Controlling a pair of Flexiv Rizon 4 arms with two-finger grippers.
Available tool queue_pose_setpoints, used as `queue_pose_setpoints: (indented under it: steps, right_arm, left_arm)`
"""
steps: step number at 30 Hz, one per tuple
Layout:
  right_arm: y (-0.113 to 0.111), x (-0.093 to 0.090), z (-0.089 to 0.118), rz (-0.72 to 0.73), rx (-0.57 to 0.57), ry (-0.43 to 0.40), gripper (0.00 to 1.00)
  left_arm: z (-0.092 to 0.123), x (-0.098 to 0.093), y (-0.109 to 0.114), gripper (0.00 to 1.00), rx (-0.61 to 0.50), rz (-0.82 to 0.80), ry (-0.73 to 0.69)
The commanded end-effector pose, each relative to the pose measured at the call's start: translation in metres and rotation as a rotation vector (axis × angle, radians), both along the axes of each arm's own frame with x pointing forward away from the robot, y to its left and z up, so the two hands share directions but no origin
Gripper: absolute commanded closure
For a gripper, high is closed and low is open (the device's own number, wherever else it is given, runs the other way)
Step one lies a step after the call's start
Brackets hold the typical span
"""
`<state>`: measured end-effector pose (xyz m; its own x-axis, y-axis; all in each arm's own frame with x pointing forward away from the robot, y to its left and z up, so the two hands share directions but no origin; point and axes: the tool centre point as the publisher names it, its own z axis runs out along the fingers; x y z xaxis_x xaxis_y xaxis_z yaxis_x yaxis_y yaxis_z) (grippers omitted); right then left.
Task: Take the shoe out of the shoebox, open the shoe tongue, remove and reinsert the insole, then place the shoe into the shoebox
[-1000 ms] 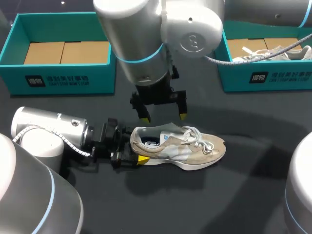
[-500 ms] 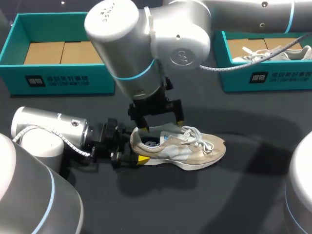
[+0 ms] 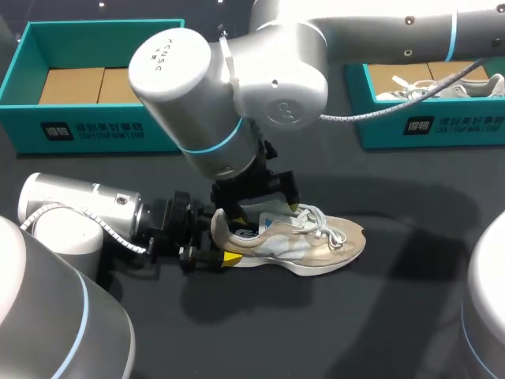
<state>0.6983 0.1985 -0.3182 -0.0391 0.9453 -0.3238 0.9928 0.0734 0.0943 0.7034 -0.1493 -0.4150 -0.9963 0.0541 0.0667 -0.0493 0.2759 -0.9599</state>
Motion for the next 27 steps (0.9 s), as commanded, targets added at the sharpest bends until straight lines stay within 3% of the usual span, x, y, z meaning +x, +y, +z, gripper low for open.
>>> queue_pose_setpoints:
  steps: [1, 18, 27]
  right_arm:
    - [0.007, -0.004, -0.009, -0.321, 0.015, -0.118, 0.0]
    - [-0.001, -0.003, -0.026, -0.385, -0.059, -0.155, 0.0]
    - [-0.004, -0.01, -0.036, -0.427, -0.076, -0.172, 0.07]
  left_arm:
    - [0.0, -0.001, 0.001, 1.0, 0.0, 0.002, -0.001]
    - [0.0, -0.001, 0.001, 1.0, 0.0, 0.002, -0.001]
    - [0.0, -0.001, 0.001, 1.0, 0.0, 0.002, -0.001]
